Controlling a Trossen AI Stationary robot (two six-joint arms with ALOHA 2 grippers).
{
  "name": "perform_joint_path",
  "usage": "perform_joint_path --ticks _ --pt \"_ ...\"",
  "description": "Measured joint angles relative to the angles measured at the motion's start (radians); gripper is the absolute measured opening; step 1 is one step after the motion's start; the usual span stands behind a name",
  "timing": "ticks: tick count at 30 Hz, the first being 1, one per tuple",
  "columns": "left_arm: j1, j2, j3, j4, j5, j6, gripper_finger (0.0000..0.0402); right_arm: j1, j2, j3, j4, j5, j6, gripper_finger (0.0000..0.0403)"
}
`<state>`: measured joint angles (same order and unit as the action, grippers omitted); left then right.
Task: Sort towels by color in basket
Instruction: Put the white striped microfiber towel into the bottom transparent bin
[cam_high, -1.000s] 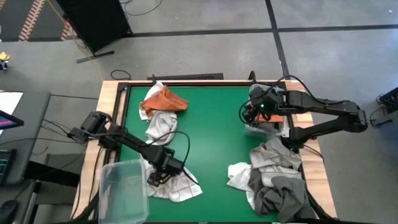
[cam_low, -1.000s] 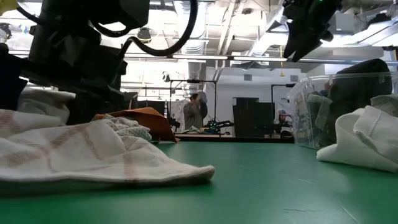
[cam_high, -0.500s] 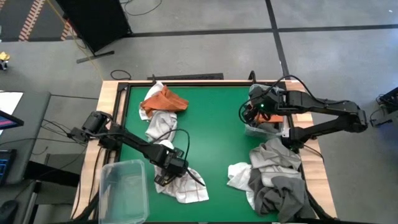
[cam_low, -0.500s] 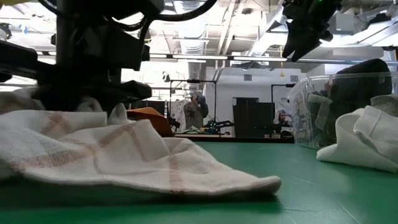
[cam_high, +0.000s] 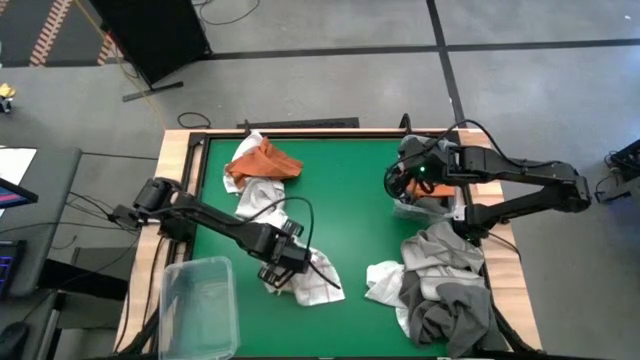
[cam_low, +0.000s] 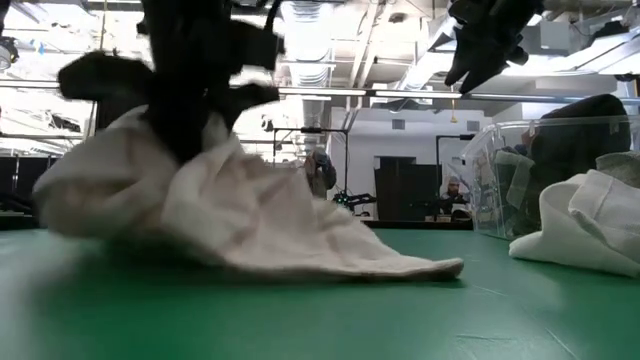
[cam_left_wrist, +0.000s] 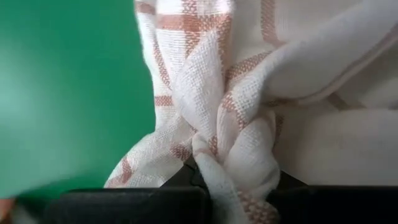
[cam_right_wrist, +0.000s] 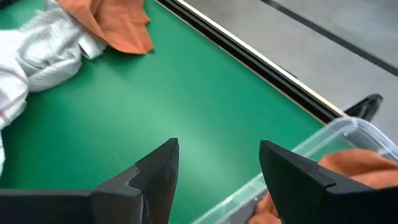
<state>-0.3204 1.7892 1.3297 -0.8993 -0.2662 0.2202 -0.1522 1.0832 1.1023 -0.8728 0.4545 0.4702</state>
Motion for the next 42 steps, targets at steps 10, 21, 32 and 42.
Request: perform_joint_path --ticks 10,21,32,42 --pt "-0.047 -0.173 0.238 -0.288 -0.144 -0.106 0.0023 0.044 0.000 0.000 0.022 0.117 -0.012 0.0250" --pt "-0.208 -0.382 0.469 -0.647 -0.171 -0.522 0.0023 0.068 0.002 0.000 0.031 0.132 -0.030 0.0250" --pt "-0.461 -0.539 0.489 -0.672 -0.025 -0.846 0.0023 0.068 0.002 0.000 0.051 0.132 -0.034 0.0250" --pt "-0.654 -0.562 0.419 -0.670 0.023 -1.089 0.0023 0.068 0.002 -0.025 0.064 0.132 -0.034 0.0250"
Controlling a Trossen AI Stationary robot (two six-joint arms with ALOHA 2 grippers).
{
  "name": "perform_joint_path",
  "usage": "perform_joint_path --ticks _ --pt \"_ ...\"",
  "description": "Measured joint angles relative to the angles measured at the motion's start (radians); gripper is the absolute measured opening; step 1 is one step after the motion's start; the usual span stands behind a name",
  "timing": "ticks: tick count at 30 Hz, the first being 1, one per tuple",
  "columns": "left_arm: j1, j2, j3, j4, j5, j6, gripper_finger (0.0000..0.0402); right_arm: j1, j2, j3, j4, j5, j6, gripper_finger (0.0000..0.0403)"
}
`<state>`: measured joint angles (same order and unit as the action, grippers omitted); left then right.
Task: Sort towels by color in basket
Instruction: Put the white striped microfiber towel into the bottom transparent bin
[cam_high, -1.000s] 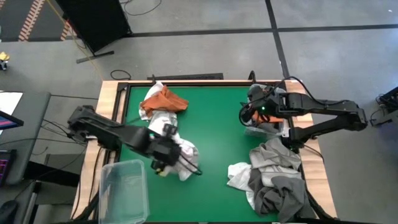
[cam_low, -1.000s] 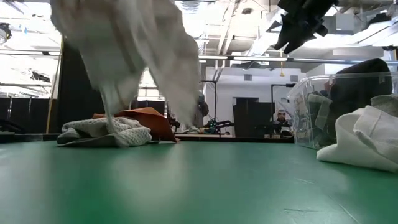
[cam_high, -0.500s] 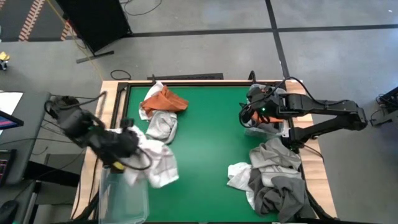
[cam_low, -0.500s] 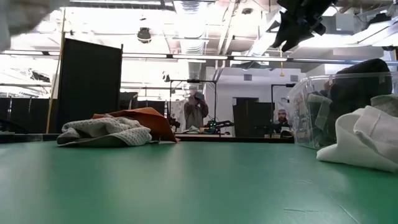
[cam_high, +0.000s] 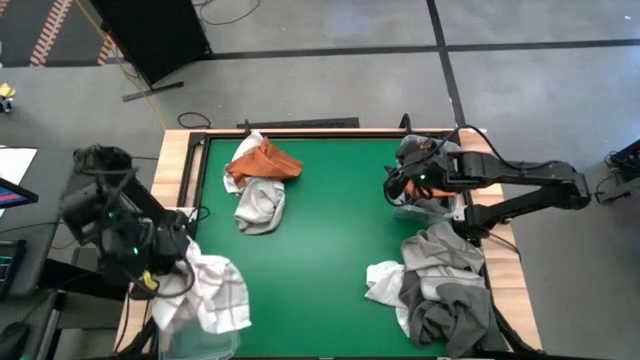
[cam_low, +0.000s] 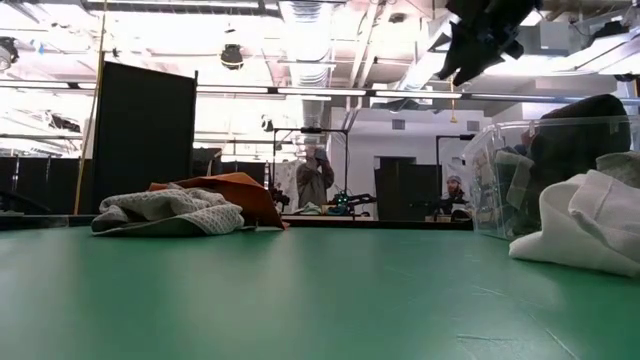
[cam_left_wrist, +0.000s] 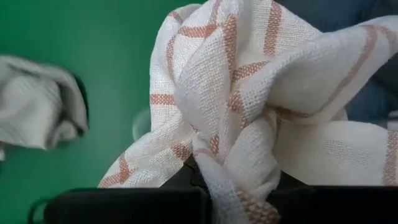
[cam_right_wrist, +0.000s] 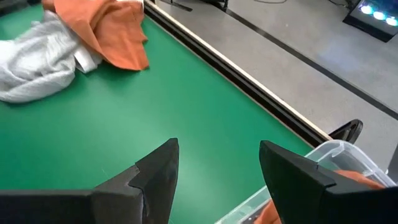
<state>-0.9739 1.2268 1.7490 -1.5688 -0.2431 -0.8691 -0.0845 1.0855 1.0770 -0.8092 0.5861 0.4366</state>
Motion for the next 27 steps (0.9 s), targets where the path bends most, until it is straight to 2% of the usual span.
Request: perform_joint_path --ticks 8,13,17,20,27 --pt "-0.016 0.002 -0.208 0.000 0.158 -0.140 0.0023 0.000 0.000 -0.048 0.044 -0.001 0.000 0.0250" --pt "-0.005 0.031 -0.349 0.001 0.270 -0.150 0.0023 0.000 0.000 -0.053 0.048 -0.001 0.000 0.0250" --pt "0.013 0.074 -0.401 0.104 0.286 -0.073 0.0023 0.000 0.000 -0.053 0.048 -0.001 0.000 0.0250" --pt "0.031 0.120 -0.412 0.192 0.261 0.013 0.0024 0.000 0.000 -0.053 0.049 -0.001 0.000 0.0250" --pt "0.071 0.269 -0.412 0.263 0.261 0.195 0.0028 0.000 0.000 -0.053 0.054 -0.001 0.000 0.0250"
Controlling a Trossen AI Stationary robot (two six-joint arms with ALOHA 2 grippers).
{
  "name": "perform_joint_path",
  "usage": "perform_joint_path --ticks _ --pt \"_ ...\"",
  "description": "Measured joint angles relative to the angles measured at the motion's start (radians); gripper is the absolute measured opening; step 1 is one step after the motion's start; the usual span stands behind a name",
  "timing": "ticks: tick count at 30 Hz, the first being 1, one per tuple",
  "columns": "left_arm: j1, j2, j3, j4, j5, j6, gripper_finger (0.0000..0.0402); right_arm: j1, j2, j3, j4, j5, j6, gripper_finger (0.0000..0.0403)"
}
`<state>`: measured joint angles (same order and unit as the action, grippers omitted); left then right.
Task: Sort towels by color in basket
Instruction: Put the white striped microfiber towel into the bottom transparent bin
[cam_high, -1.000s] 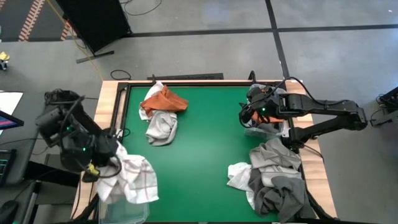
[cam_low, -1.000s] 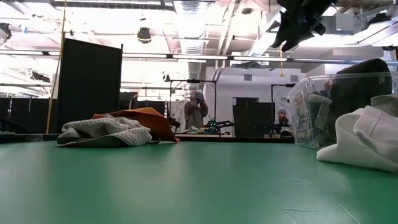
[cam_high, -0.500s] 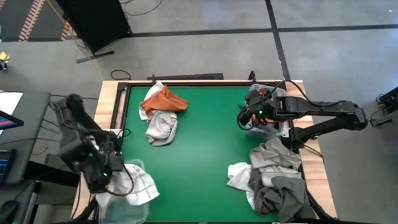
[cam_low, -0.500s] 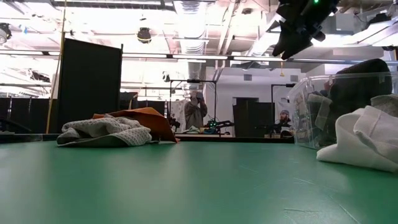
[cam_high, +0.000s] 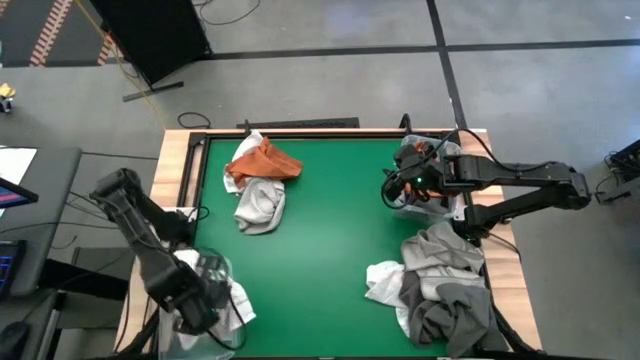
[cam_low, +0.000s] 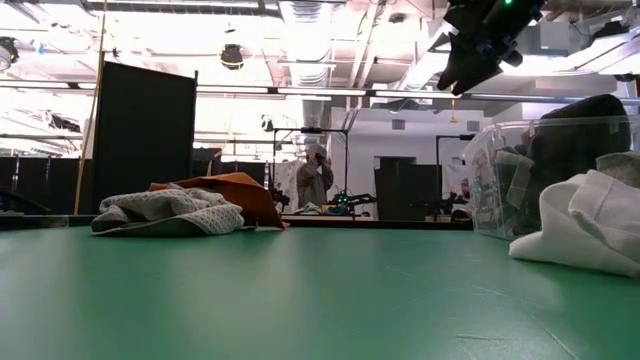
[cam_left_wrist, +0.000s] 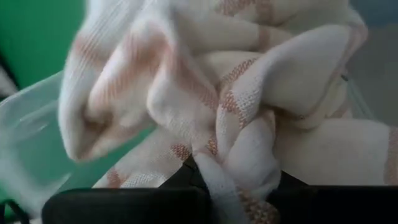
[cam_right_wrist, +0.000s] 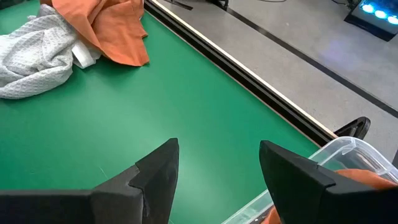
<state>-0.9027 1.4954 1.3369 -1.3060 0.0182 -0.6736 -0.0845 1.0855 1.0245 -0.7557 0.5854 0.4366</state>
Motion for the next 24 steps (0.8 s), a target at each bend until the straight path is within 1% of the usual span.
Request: perform_joint_path --ticks 4,10,21,24 --pt "0.011 0.073 0.000 0.044 0.029 0.072 0.0029 0.000 0.000 0.000 0.010 0.000 0.000 0.0250" --pt "0.012 0.135 0.000 0.139 0.022 0.143 0.0032 0.008 0.000 0.000 0.010 0.000 0.000 0.0250" --pt "0.006 0.141 0.000 0.210 -0.092 0.147 0.0034 0.057 0.000 0.000 0.012 0.007 0.000 0.0250" --pt "0.006 0.141 0.000 0.210 -0.120 0.146 0.0042 0.065 0.000 0.000 0.012 0.014 0.000 0.0250"
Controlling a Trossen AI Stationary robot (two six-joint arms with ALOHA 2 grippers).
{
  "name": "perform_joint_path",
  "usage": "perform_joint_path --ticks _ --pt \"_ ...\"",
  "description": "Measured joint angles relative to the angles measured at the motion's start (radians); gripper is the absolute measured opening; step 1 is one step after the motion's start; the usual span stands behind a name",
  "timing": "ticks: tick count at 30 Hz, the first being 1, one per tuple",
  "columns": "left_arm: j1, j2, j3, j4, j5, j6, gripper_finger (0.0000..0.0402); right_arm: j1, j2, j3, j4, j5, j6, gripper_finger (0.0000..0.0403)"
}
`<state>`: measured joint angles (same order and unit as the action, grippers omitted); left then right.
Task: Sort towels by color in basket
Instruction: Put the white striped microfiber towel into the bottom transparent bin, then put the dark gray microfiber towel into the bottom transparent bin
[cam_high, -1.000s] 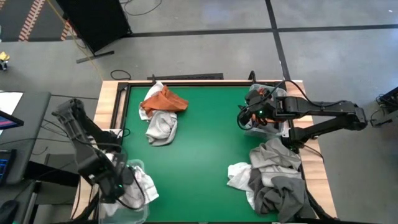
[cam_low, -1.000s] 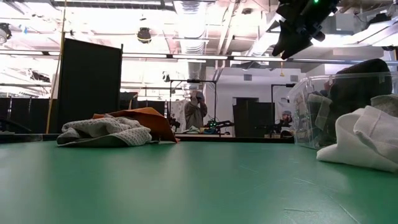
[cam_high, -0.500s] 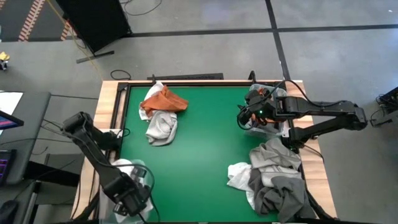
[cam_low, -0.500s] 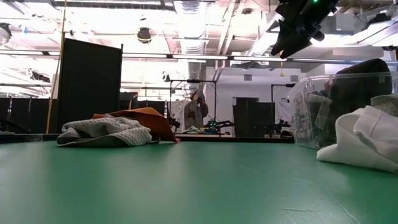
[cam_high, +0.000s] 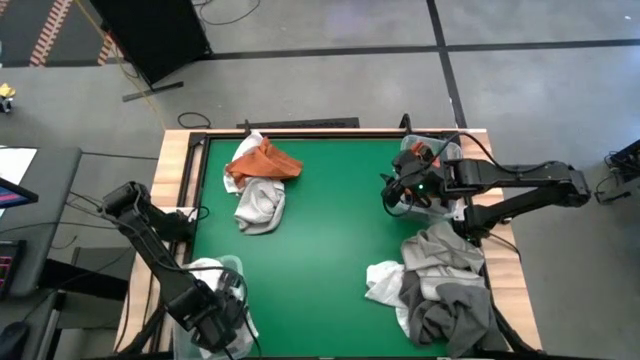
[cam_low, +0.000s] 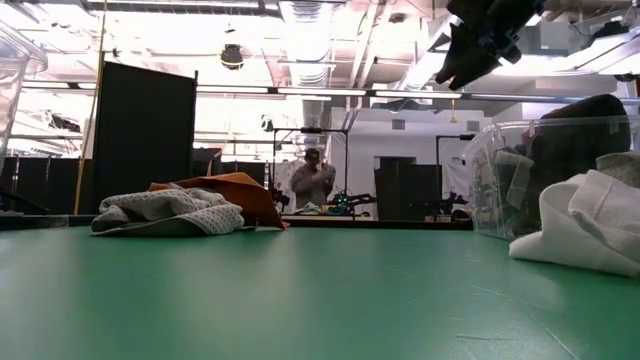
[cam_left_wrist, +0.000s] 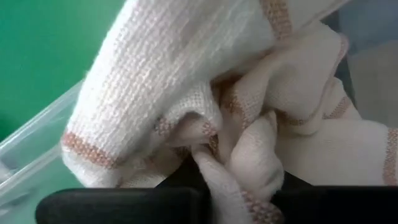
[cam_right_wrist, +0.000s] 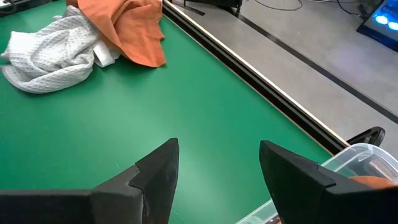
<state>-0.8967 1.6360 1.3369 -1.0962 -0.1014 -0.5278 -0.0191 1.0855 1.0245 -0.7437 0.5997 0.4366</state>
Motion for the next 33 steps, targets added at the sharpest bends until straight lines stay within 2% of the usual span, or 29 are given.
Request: perform_joint_path --ticks 3,9,15,22,25,30,33 --pt "-0.001 0.000 0.000 -0.003 -0.014 -0.009 0.0071 0.001 0.000 0.000 0.000 0.001 0.000 0.0250" --pt "-0.003 -0.007 0.000 -0.053 -0.022 -0.052 0.0167 0.000 0.000 0.000 0.009 0.003 0.000 0.0250" --pt "-0.002 -0.075 0.039 -0.142 -0.045 -0.133 0.0243 0.000 0.000 0.000 0.020 0.003 0.000 0.0250" --pt "-0.002 -0.183 0.092 -0.179 -0.093 -0.180 0.0251 0.000 0.000 0.000 0.019 0.004 0.000 0.0250" --pt "0.002 -0.225 0.095 -0.254 -0.204 -0.174 0.0246 0.000 0.000 0.000 0.020 0.004 0.000 0.0250" --pt "0.055 -0.288 0.095 -0.375 -0.468 -0.172 0.0245 -0.001 0.000 0.000 0.023 0.004 0.000 0.0250" --pt "0.130 -0.330 0.095 -0.402 -0.505 -0.131 0.0244 0.001 0.000 0.000 0.023 0.004 0.000 0.0250"
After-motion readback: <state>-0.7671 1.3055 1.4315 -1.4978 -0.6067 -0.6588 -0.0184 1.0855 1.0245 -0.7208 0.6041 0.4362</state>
